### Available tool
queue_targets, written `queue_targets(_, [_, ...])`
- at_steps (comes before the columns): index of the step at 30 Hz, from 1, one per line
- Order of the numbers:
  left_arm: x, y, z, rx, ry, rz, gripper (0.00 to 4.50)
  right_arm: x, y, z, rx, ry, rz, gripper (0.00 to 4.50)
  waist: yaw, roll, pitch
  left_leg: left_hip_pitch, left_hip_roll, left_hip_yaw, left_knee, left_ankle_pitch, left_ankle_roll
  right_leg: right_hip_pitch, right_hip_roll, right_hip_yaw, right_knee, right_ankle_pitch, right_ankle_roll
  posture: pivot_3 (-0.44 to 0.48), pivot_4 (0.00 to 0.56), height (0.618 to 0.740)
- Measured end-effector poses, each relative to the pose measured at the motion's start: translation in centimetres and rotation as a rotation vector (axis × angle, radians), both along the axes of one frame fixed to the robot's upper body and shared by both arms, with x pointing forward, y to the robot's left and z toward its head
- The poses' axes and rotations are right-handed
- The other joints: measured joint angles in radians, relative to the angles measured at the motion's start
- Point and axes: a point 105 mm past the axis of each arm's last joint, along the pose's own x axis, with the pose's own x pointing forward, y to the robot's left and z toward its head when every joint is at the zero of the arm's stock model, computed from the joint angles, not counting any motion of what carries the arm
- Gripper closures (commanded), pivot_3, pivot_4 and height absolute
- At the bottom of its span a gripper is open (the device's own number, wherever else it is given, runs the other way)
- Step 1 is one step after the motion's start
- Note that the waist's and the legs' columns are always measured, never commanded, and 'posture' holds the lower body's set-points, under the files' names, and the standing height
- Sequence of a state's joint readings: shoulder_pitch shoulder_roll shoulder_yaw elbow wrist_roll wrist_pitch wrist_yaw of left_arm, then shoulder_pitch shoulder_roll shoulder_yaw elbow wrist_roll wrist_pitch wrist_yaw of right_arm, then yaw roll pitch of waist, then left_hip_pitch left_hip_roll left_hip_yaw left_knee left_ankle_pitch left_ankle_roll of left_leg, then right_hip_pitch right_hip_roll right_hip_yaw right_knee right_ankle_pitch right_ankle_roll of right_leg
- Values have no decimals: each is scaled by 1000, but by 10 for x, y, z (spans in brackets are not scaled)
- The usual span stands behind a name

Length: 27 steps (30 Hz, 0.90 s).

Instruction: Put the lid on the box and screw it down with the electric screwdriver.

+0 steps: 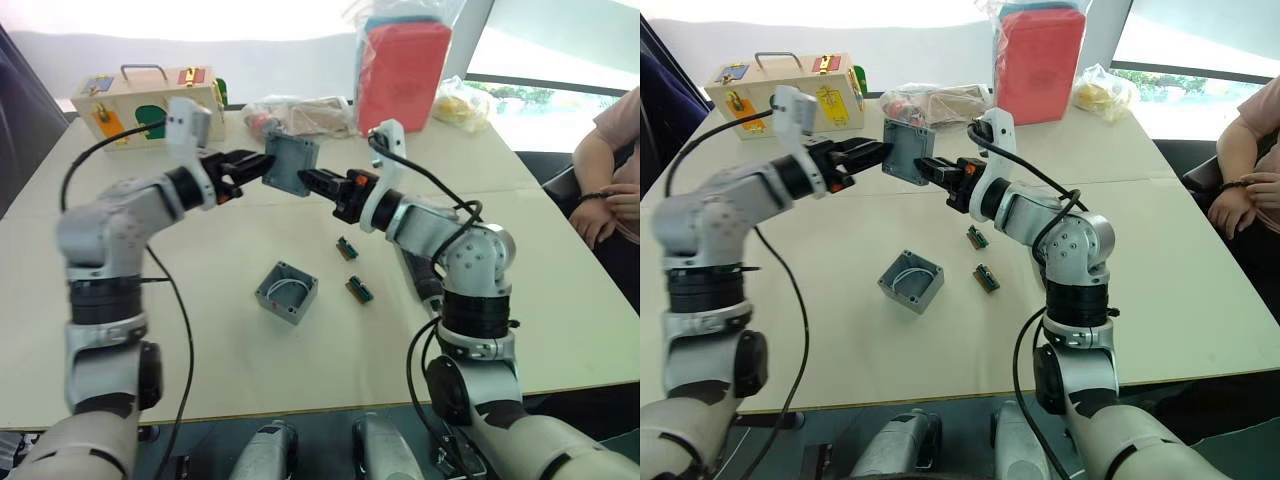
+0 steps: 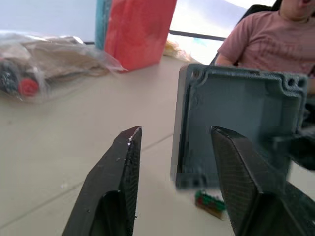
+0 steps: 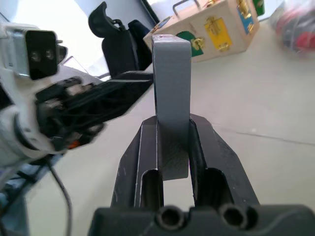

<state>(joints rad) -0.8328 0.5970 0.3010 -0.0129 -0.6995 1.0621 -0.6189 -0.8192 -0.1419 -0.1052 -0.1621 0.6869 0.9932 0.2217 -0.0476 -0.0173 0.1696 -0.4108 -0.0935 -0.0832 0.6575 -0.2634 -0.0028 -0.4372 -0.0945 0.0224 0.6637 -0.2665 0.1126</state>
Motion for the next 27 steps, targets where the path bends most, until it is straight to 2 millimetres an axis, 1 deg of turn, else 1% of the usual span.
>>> queue_targets(1, [-6,10,7,-4,-5,-2,2243,1,-8,0,-53,-68,-42,4353,1,0,0,0,0,0,0,0,0,0,1,0,0,0,0,0,150,740])
queue_targets(2, [-11,23,14,-6,-18,17,2466,1,-17,-2,-111,-129,-80,4353,3,0,0,0,0,0,0,0,0,0,1,0,0,0,0,0,150,740])
queue_targets(3, [-14,29,18,-8,-28,27,2734,1,-23,-5,-170,-188,-108,4353,6,0,0,0,0,0,0,0,0,1,1,0,-1,0,0,0,150,740])
queue_targets(4, [-16,36,20,-3,-31,40,2985,0,-30,-11,-265,-266,-134,4353,9,0,0,0,-1,0,1,0,0,1,1,0,-1,0,0,0,150,740])
queue_targets(5, [-16,39,20,-8,-27,45,3336,-1,-34,-14,-342,-340,-152,4353,11,0,0,0,-1,0,1,0,0,2,1,0,-1,0,0,0,150,740])
queue_targets(6, [-15,43,16,-22,-7,49,3763,-5,-40,-19,-507,-499,-164,4353,15,0,0,0,-2,0,3,0,0,3,1,-1,-1,0,0,0,150,740])
queue_targets(7, [-14,46,12,-28,8,53,4176,-8,-42,-22,-578,-567,-155,4353,16,0,0,0,-2,1,3,0,0,3,1,0,-1,0,0,0,150,740])
queue_targets(8, [-13,47,5,-33,34,51,4426,-14,-42,-25,-687,-705,-131,4353,15,0,0,0,-2,1,4,0,0,3,1,0,-1,0,0,0,150,740])
queue_targets(10, [-11,43,-9,-19,79,28,4426,-26,-36,-33,-811,-904,-66,4353,14,-1,0,0,-1,1,4,0,0,3,1,0,-1,0,0,0,150,740])
queue_targets(11, [-11,40,-13,-12,90,13,4426,-31,-32,-36,-837,-972,-41,4353,12,-1,0,0,-1,1,4,0,0,3,1,0,-1,0,0,0,150,740])
queue_targets(13, [-10,27,-20,6,104,-38,4426,-45,-24,-45,-932,-1180,18,4353,13,-1,0,0,-1,1,4,0,-1,3,1,0,-1,0,0,0,150,740])
queue_targets(14, [-10,23,-23,11,111,-52,4426,-50,-21,-50,-957,-1242,34,4353,13,-1,0,0,-1,1,3,0,-1,3,2,0,-1,0,0,0,150,740])
queue_targets(16, [-13,10,-31,42,126,-107,4426,-62,-14,-67,-1009,-1371,87,4353,13,-1,0,0,-1,1,3,0,-1,3,2,0,-1,0,0,0,150,740])
queue_targets(19, [-20,-6,-38,82,136,-180,4426,-70,-7,-93,-1030,-1420,137,4353,13,-1,0,0,-1,1,4,0,-1,3,2,1,-1,0,0,0,150,740])
queue_targets(23, [-30,-18,-48,131,162,-259,4426,-71,-4,-110,-1055,-1446,145,4353,13,-1,0,1,0,1,4,1,-1,3,4,1,-1,0,0,0,150,740])
queue_targets(27, [-39,-23,-57,212,175,-310,4426,-66,0,-118,-1072,-1440,134,4353,13,-1,0,1,1,1,4,1,-1,4,5,2,-1,0,0,0,150,740])
